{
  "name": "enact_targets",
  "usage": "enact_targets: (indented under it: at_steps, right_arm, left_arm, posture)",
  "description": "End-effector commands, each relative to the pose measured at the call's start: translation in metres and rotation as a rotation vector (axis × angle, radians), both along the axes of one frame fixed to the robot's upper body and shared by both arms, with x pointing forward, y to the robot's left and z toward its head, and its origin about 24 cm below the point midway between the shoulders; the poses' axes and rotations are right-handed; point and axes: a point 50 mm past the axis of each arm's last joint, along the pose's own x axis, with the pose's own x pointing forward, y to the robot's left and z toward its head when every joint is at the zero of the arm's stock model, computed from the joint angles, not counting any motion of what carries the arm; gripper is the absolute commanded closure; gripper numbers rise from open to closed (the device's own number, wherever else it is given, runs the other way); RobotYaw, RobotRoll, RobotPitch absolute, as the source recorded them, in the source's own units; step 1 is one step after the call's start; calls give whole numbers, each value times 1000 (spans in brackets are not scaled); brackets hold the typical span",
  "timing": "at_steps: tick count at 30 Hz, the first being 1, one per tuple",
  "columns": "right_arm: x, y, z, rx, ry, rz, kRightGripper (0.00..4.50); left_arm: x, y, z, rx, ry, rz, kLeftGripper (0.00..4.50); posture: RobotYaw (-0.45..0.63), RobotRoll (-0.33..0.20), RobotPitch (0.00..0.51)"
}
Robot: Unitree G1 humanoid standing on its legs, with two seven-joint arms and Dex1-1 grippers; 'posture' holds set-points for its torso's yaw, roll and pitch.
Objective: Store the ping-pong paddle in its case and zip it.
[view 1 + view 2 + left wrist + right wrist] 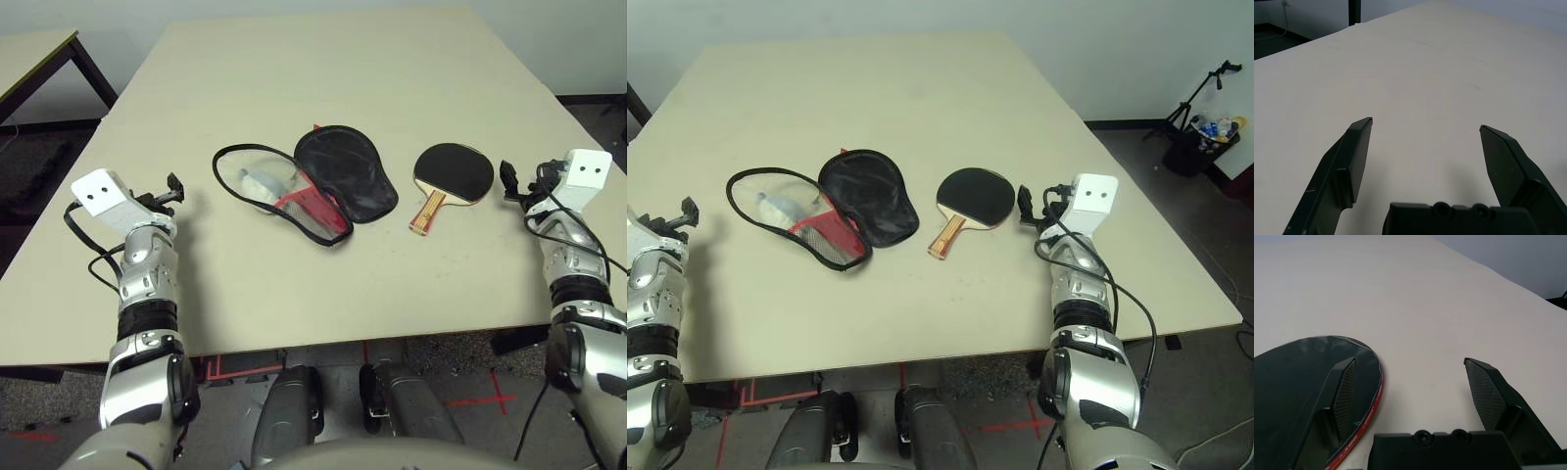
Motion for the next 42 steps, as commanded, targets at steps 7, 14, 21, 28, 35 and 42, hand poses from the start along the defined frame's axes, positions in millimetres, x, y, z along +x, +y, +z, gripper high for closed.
enact_targets:
  at_steps: [7,14,21,28,35,42]
  right_arm:
    - [-12,-27,9,-24,56,-102,0]
    - [-11,-31,41,43,230,-142,0]
    - [-8,13,68,213,451,-14,0]
    - [-8,65,90,212,648,82,0]
    - [-7,97,93,193,796,60,0]
    - [-1,124,95,236,817,36,0]
  left_arm:
    - [11,-8,9,7,-6,-68,30]
    - [22,5,54,63,-39,-220,30]
    - [43,-11,102,140,-43,-517,30]
    - [67,-55,125,189,12,-824,30]
    - [77,-104,122,241,77,-1112,30]
    - [72,-147,113,303,110,-1375,30]
  posture:
    - [-81,0,158]
    - [-89,0,162]
    - [-124,0,154]
    - [-135,0,143]
    - [-168,0,139]
    - [-197,0,127]
